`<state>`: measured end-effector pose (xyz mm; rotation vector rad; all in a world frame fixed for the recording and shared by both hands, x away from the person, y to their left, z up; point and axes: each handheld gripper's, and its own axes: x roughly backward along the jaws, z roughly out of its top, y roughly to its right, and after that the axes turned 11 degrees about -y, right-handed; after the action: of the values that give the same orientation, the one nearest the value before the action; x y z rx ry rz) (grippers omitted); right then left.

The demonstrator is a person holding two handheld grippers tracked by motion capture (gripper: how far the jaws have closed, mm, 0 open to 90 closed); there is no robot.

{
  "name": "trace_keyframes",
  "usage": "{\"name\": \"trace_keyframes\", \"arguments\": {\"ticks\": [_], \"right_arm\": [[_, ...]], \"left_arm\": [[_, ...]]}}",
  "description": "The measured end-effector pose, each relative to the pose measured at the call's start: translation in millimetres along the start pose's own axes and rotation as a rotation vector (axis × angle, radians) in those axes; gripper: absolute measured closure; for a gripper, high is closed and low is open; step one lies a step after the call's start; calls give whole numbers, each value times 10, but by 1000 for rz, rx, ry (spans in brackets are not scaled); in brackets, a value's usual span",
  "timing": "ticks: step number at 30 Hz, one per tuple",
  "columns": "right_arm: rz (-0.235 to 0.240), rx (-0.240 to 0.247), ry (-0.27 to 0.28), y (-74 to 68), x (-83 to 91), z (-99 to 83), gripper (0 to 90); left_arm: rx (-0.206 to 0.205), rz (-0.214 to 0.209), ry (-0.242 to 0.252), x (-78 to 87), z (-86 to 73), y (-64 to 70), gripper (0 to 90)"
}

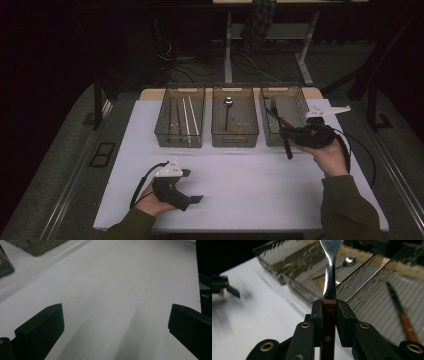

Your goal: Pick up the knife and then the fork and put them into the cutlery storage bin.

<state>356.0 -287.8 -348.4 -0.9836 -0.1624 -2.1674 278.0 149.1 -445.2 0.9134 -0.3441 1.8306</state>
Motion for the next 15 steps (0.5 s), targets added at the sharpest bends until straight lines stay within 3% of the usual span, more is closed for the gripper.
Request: {"name": "trace_keyframes", "arguments": {"ticks": [8, 15], "right_arm": [[-74, -35, 72, 175, 146, 251, 772], [-135, -85, 83, 335, 99, 370, 771]], "left_arm": [[-2, -2, 0, 6, 0, 0, 0], [1, -2, 6, 9, 0, 5, 0]]}}
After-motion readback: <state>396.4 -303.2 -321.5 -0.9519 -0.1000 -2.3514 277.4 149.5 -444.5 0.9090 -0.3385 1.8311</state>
